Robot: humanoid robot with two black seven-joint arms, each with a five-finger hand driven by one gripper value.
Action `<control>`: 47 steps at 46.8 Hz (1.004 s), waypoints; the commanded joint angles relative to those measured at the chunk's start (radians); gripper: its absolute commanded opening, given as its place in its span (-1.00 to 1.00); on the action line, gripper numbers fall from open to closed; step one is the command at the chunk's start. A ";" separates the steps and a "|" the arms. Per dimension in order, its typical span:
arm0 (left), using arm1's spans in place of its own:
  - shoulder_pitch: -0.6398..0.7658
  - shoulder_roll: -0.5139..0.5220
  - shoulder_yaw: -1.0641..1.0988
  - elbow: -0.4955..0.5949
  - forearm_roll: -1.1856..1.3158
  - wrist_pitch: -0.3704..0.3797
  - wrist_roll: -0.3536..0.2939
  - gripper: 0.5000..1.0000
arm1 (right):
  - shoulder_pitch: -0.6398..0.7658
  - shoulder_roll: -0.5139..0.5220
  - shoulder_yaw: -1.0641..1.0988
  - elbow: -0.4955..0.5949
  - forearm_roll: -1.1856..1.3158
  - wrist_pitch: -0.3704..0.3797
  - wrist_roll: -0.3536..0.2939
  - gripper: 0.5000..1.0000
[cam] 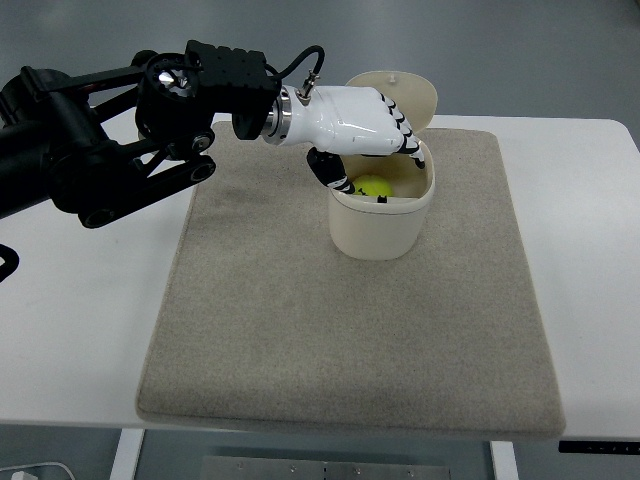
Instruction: Put tennis ball into box with left hand
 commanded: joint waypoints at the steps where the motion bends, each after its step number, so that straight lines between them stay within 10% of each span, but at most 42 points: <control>1: -0.023 0.044 0.001 -0.025 -0.073 -0.003 -0.003 0.61 | 0.000 0.000 0.000 0.000 0.000 0.000 0.000 0.75; 21: -0.015 0.251 -0.020 -0.032 -0.653 -0.001 -0.003 0.97 | 0.000 0.000 0.000 0.000 0.000 0.000 0.000 0.75; 47: 0.117 0.200 -0.051 0.392 -1.366 -0.044 0.014 0.97 | 0.000 0.000 0.000 0.000 0.000 0.000 0.000 0.75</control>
